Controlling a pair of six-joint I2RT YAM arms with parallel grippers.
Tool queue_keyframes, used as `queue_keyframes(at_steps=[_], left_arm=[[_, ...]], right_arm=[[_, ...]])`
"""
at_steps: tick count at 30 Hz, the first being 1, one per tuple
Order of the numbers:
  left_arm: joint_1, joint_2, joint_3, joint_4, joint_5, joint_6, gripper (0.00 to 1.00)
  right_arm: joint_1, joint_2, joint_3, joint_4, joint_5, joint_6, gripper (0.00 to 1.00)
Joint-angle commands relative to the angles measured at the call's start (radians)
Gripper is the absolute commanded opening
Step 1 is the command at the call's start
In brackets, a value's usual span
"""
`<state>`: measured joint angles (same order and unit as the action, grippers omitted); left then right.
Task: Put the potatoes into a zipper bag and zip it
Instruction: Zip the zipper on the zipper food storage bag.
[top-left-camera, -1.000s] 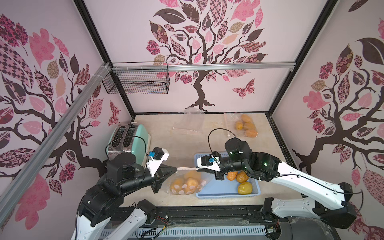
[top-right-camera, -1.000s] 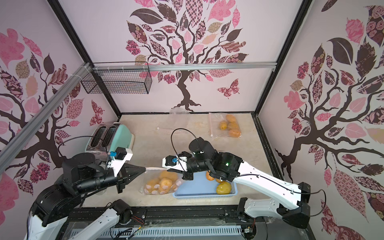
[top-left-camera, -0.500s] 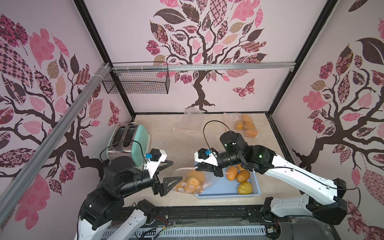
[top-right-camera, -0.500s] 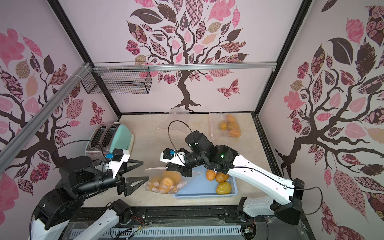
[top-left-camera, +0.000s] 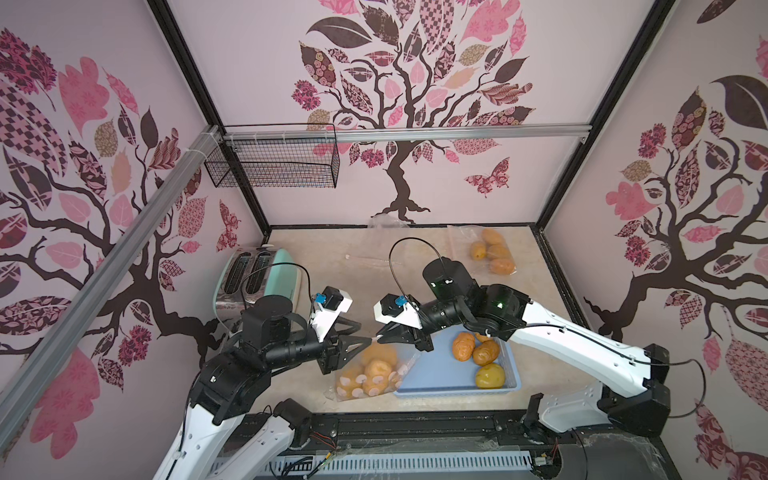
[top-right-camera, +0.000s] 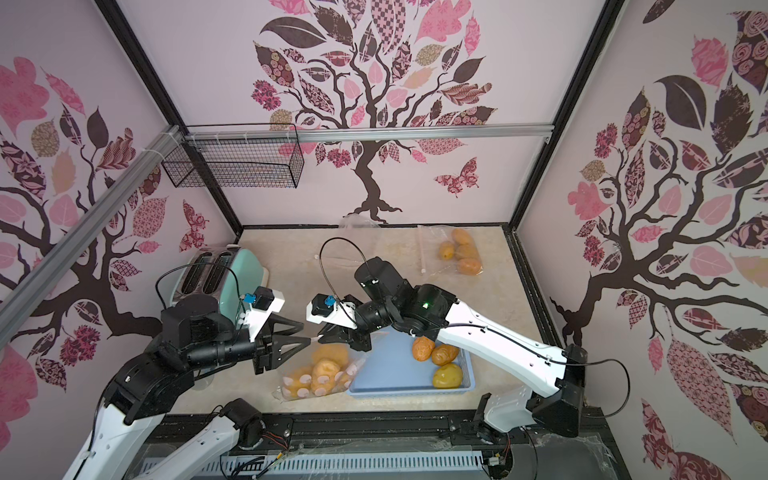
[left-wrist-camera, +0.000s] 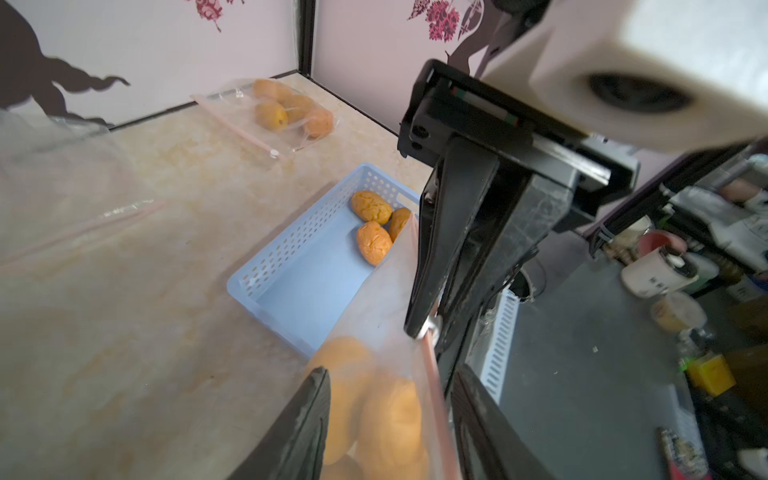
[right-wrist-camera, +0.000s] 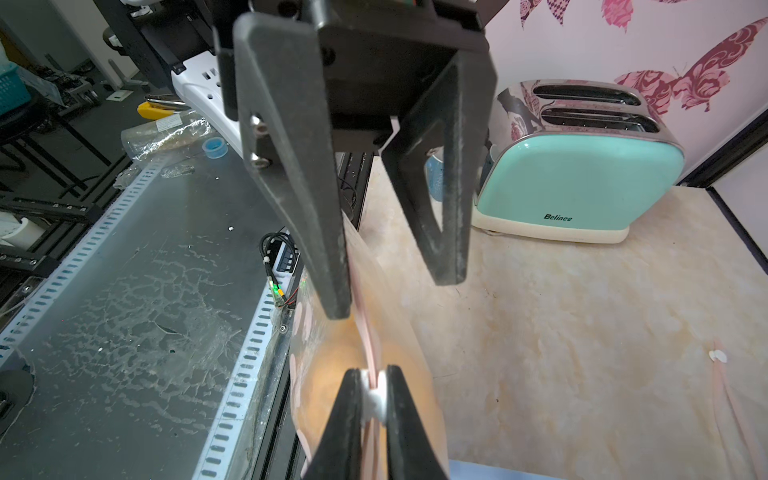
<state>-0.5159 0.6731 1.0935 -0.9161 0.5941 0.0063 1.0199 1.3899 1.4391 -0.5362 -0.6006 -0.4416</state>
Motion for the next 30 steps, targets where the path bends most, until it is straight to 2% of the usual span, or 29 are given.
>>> queue_keyframes(at_steps=[1,3,6,14,18,23,27,30], left_arm=[[0.002,-0.012,-0.027,0.018,0.009,0.0,0.29],[0.003,-0.023,-0.029,0.016,0.0,-0.001,0.2],[0.003,-0.032,-0.029,0.014,-0.012,-0.006,0.0],[0.003,-0.043,0.001,0.0,-0.036,-0.001,0.0],[0.003,-0.033,0.018,0.007,-0.03,-0.01,0.0],[0.003,-0.021,0.018,0.013,-0.084,-0.052,0.0],[0.003,-0.029,0.051,-0.025,-0.15,-0.067,0.0],[0.004,-0.08,0.059,-0.011,-0.162,-0.082,0.0]], right_arm=[[0.005,0.023,0.062,0.002,-0.017,-0.002,0.0],[0.006,0.031,0.077,-0.004,-0.016,-0.004,0.0],[0.005,0.049,0.103,-0.018,-0.022,-0.005,0.0],[0.014,0.107,0.18,-0.039,-0.031,0.005,0.0],[0.044,0.153,0.247,-0.064,0.0,0.008,0.0],[0.077,0.203,0.325,-0.128,0.056,-0.002,0.0],[0.076,0.186,0.304,-0.266,0.219,-0.083,0.0],[0.045,0.105,0.155,-0.356,0.367,-0.107,0.0]])
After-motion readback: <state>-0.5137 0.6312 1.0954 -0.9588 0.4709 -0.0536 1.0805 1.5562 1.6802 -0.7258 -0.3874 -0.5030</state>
